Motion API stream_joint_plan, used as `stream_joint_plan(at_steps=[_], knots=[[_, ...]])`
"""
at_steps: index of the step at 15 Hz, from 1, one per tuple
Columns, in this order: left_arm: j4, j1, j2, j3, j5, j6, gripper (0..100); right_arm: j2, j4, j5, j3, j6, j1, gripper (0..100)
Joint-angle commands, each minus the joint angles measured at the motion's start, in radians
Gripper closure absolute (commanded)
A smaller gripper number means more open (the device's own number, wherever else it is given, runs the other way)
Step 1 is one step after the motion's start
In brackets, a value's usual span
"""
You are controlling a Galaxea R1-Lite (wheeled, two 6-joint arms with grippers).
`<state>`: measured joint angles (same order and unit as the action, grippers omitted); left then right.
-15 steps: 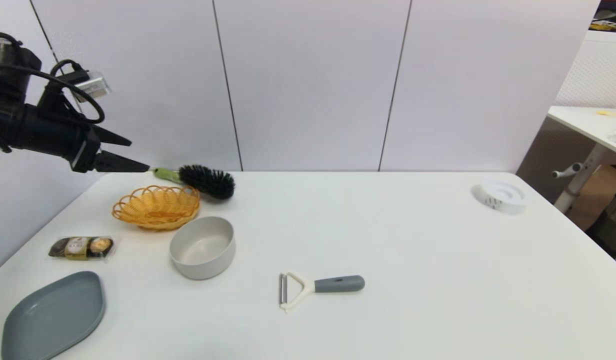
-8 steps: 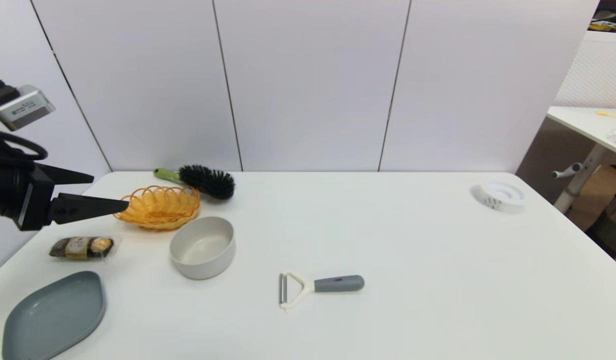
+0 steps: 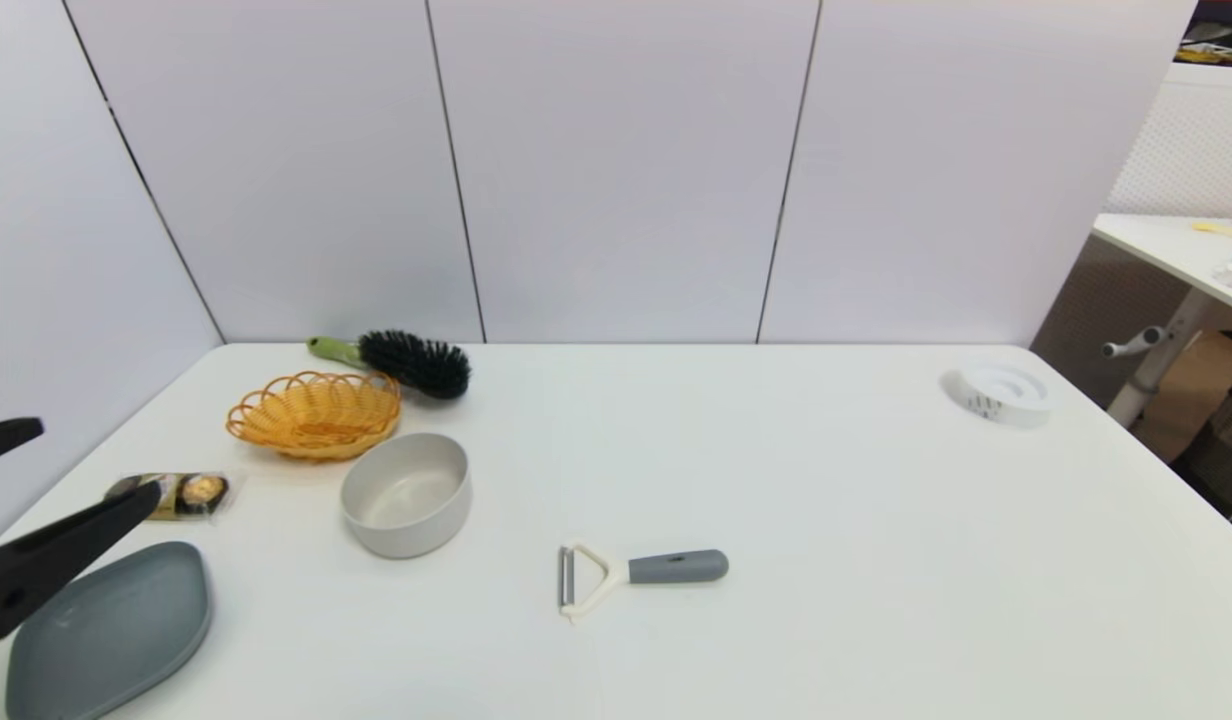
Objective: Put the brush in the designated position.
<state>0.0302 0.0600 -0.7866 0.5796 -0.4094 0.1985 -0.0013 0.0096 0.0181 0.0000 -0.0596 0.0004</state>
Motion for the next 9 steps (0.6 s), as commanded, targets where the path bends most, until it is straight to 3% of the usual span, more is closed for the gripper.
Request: stream_joint_plan(at_steps=[1, 3, 7, 9], knots=[[0.083, -0.02, 0.422, -0.337, 0.136, -0.079, 0, 0.001, 0.0, 0.0, 0.002, 0.0, 0.0, 0], [0.106, -0.025, 0.509, -0.437, 0.159, -0.113, 0, 0.001, 0.001, 0.0, 0.002, 0.0, 0.0, 0], [0.109, -0.04, 0.642, -0.566, 0.388, -0.133, 0, 0.001, 0.001, 0.0, 0.002, 0.0, 0.0, 0], [0.002, -0.058, 0.724, -0.58, 0.411, -0.145, 0, 0.001, 0.0, 0.0, 0.002, 0.0, 0.0, 0]])
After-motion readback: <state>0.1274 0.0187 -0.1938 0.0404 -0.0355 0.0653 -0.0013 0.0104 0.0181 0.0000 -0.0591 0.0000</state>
